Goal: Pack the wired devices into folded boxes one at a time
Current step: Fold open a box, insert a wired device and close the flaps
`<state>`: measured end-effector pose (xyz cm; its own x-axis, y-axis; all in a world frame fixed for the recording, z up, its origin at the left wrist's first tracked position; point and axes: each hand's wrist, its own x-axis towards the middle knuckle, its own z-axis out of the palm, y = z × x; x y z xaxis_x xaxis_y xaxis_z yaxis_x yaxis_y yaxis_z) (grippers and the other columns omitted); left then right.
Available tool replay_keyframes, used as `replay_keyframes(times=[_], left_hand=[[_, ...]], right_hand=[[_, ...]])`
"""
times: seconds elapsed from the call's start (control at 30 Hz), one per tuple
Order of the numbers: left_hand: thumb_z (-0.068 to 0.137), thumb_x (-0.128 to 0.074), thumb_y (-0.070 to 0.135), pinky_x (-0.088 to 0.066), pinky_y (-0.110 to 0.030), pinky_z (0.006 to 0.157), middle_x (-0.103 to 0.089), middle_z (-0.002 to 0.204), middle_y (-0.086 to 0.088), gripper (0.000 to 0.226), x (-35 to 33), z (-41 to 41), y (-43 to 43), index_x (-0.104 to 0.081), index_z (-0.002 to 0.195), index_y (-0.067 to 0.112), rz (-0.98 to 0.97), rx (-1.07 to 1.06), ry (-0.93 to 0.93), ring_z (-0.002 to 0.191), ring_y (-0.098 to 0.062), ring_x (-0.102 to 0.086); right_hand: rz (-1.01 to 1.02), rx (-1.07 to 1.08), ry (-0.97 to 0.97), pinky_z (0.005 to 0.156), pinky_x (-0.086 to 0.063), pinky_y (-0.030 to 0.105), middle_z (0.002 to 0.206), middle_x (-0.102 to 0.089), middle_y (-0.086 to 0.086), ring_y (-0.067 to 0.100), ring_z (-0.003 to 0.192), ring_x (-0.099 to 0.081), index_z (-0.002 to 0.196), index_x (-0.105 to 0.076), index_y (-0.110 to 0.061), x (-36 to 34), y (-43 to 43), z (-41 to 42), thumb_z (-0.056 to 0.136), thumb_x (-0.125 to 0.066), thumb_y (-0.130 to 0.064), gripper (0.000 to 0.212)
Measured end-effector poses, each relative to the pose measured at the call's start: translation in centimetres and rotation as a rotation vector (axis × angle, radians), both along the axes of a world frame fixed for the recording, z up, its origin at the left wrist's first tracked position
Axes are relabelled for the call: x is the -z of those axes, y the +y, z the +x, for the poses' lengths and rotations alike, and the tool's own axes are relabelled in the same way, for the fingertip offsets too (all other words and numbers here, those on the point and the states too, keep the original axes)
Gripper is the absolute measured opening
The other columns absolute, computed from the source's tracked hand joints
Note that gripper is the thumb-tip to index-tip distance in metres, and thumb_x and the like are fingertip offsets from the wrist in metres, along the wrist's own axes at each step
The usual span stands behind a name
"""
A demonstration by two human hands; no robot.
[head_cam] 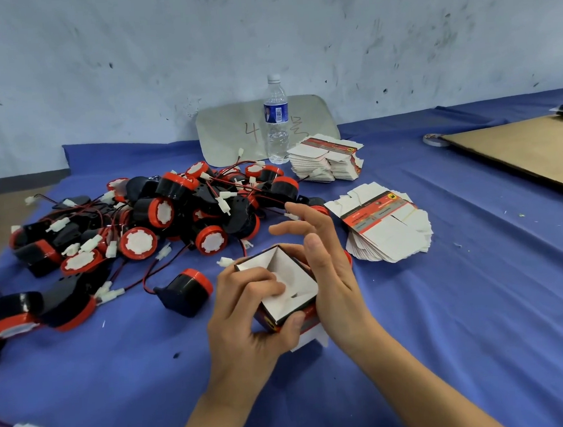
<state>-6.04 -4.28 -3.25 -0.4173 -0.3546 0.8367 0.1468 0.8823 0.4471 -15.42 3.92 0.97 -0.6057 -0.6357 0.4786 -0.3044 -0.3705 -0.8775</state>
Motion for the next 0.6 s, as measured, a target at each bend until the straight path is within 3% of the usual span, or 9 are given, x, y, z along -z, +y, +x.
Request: replay_keyframes(times=[0.17, 0.33, 0.47, 0.6], left_hand=[[0.093, -0.045, 0.061, -0.047, -0.026, 0.088, -0.051, 0.105, 0.010, 0.039, -0.05, -0.11, -0.15, -0.054, 0.094, 0.022, -0.023, 0.015, 0.007, 0.109, -0.017, -0.051], [0.094, -0.044, 0.058, -0.042, -0.022, 0.094, -0.052, 0.100, 0.008, 0.038, -0.15, -0.10, -0.22, -0.053, 0.090, 0.022, -0.032, 0.056, -0.007, 0.110, -0.016, -0.050], [0.090, -0.051, 0.053, -0.038, -0.013, 0.096, -0.051, 0.111, 0.009, 0.034, -0.06, -0.06, -0.08, -0.052, 0.099, 0.020, 0.028, 0.069, -0.023, 0.115, -0.007, -0.048], [0.089, -0.050, 0.061, -0.038, -0.012, 0.094, -0.046, 0.120, 0.009, 0.047, 0.08, -0.04, -0.14, -0.048, 0.111, 0.020, 0.072, 0.079, 0.003, 0.119, -0.001, -0.044]], right_hand=[[-0.017, -0.012, -0.005, 0.100, -0.038, 0.061, 0.114, -0.062, -0.003, 0.033, 0.110, -0.057, 0.130, -0.047, -0.037, 0.05, -0.09, -0.07, 0.094, -0.036, -0.048, 0.040], [-0.037, -0.014, -0.024, 0.094, -0.038, 0.066, 0.114, -0.062, -0.003, 0.037, 0.105, -0.057, 0.131, -0.046, -0.042, 0.34, -0.34, -0.25, 0.094, -0.038, -0.049, 0.038], [-0.063, -0.021, -0.032, 0.087, -0.041, 0.066, 0.113, -0.063, -0.001, 0.042, 0.096, -0.056, 0.131, -0.046, -0.043, 0.41, -0.34, -0.25, 0.093, -0.039, -0.050, 0.040], [-0.051, -0.043, -0.003, 0.095, -0.040, 0.062, 0.112, -0.064, 0.000, 0.032, 0.107, -0.058, 0.131, -0.047, -0.040, 0.48, -0.20, -0.38, 0.092, -0.038, -0.051, 0.041]])
